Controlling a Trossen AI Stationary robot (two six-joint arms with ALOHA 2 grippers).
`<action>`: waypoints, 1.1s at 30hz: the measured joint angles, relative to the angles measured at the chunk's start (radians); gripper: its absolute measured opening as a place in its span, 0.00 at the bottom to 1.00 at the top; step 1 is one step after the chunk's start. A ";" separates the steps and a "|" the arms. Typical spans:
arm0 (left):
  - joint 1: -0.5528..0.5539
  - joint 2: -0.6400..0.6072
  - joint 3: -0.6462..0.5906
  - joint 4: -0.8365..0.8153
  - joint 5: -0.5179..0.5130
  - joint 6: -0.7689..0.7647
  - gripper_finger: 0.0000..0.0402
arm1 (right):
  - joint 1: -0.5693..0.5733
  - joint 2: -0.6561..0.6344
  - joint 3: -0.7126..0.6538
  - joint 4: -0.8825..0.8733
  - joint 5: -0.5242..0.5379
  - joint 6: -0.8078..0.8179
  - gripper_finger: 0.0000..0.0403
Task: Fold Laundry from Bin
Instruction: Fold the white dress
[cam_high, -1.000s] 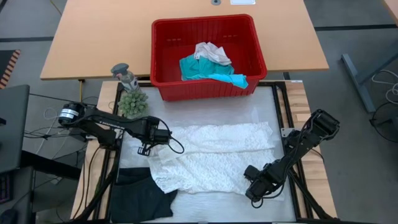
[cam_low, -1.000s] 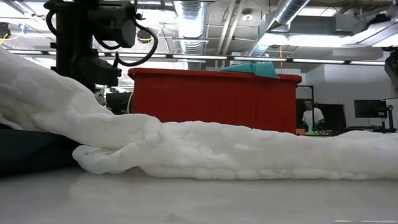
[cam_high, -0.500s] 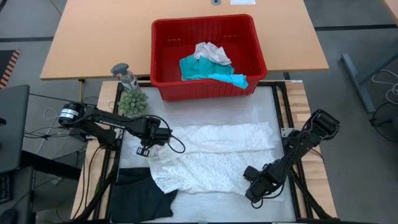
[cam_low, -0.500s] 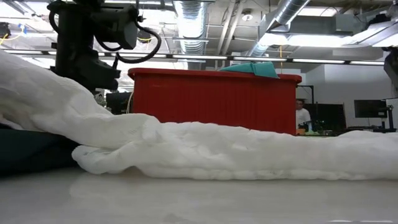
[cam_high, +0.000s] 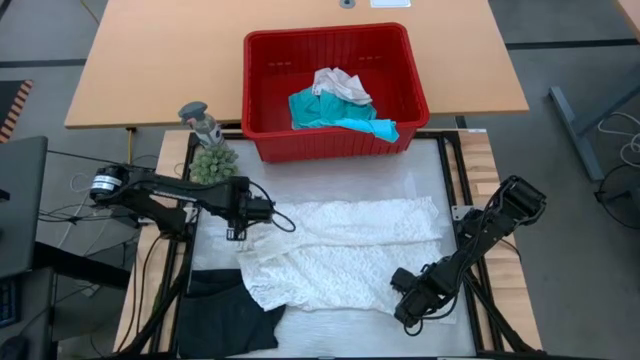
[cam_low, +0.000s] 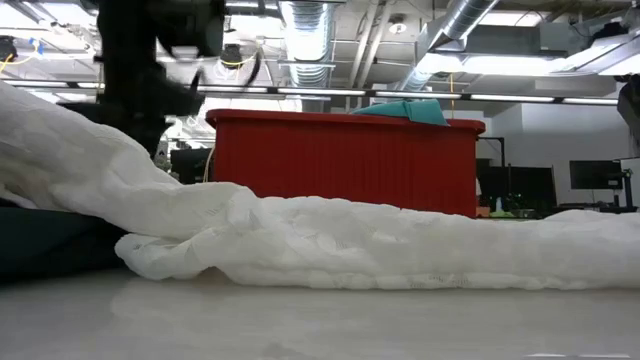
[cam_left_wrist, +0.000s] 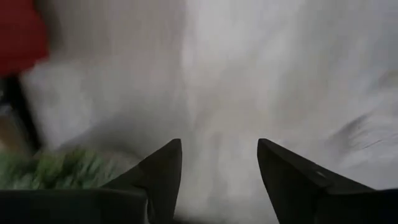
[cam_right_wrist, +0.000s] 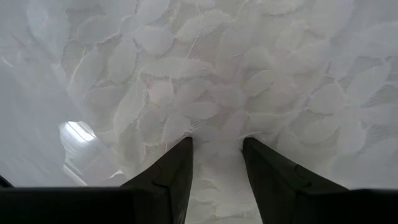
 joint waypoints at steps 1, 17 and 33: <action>0.004 -0.022 0.007 0.020 0.027 -0.001 0.48 | 0.000 0.000 0.000 0.000 0.000 -0.006 0.44; 0.098 -0.172 -0.262 0.502 0.190 -0.224 0.32 | -0.010 0.000 -0.001 0.063 0.031 -0.012 0.43; 0.106 -0.172 -0.417 0.570 0.104 -0.280 0.25 | -0.111 -0.006 0.009 -0.068 -0.086 -0.159 0.34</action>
